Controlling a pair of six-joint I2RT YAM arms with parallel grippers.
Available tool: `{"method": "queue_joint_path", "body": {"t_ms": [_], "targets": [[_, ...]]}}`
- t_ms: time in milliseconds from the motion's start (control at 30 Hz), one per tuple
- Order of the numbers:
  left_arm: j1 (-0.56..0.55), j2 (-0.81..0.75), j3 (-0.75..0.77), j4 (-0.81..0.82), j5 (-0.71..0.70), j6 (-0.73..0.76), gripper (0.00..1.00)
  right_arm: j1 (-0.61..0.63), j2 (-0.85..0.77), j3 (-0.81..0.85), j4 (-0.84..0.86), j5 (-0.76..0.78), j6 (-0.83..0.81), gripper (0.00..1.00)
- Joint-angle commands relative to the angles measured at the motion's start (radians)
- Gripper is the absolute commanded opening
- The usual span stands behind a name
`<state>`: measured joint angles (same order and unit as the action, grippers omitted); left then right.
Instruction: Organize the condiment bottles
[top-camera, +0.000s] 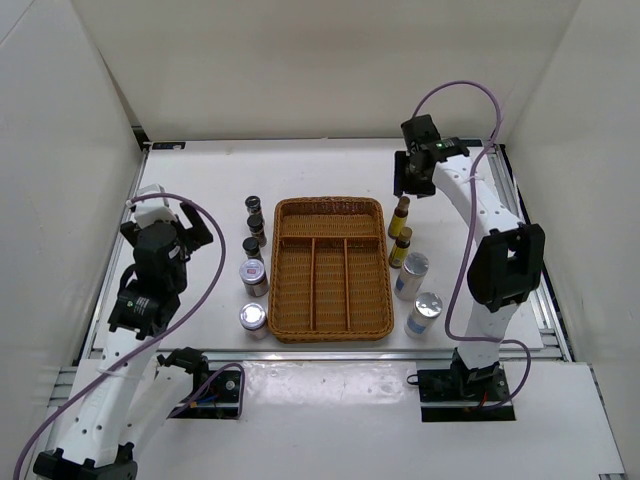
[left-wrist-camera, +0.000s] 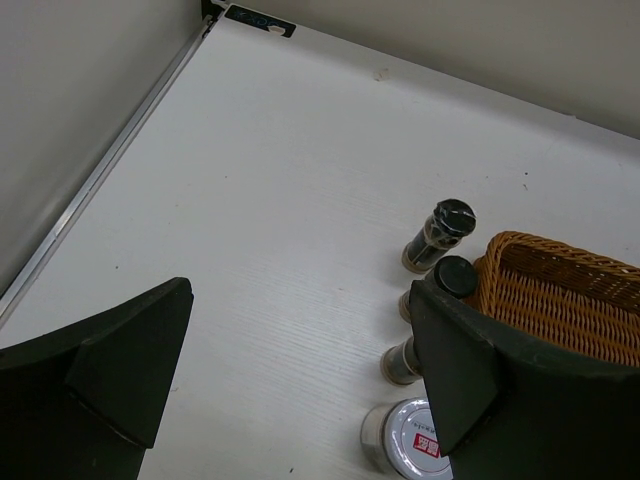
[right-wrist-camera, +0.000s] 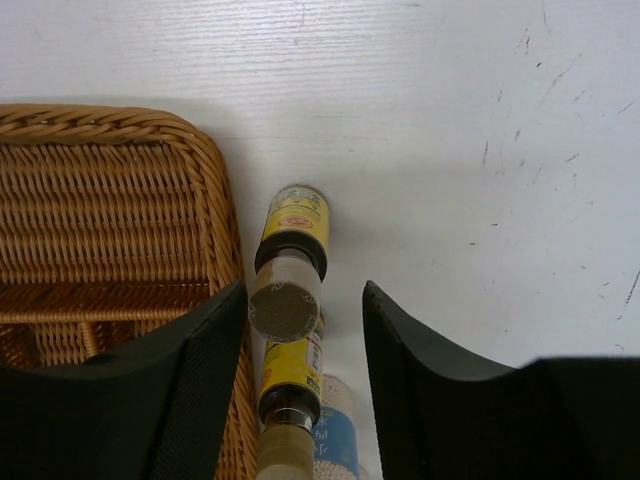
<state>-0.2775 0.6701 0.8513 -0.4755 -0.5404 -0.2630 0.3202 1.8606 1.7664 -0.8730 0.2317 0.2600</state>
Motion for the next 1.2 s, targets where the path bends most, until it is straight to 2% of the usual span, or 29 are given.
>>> {"method": "queue_joint_path", "body": {"t_ms": [0, 300, 400, 433, 633, 700, 933, 1167], "targets": [[-0.003, -0.001, -0.003, 0.02, -0.01, 0.005, 1.0, 0.005, 0.015, -0.024, -0.006, 0.024, 0.013, 0.53], [-0.003, -0.001, -0.012, 0.02, -0.01, 0.005, 1.0, 0.005, 0.045, -0.033, 0.012, -0.025, 0.022, 0.46], [-0.003, -0.001, -0.012, 0.02, -0.01, 0.005, 1.0, 0.005, 0.045, -0.033, 0.012, -0.025, 0.022, 0.33], [-0.003, -0.001, -0.012, 0.02, -0.01, 0.005, 1.0, 0.005, 0.045, -0.033, 0.012, -0.034, 0.031, 0.25], [-0.003, -0.001, -0.012, 0.02, -0.01, 0.005, 1.0, 0.035, -0.064, -0.009, 0.012, 0.058, 0.031, 0.06], [-0.003, -0.001, -0.012, 0.02, -0.01, 0.005, 1.0, 0.054, -0.115, 0.017, 0.003, 0.089, 0.003, 0.02], [-0.003, -0.001, -0.012, 0.02, -0.001, 0.015, 1.0, 0.202, -0.201, 0.157, -0.064, 0.153, -0.042, 0.0], [-0.003, -0.001, -0.012, 0.02, 0.008, 0.015, 1.0, 0.402, -0.259, 0.13, -0.096, 0.153, -0.031, 0.0]]}}
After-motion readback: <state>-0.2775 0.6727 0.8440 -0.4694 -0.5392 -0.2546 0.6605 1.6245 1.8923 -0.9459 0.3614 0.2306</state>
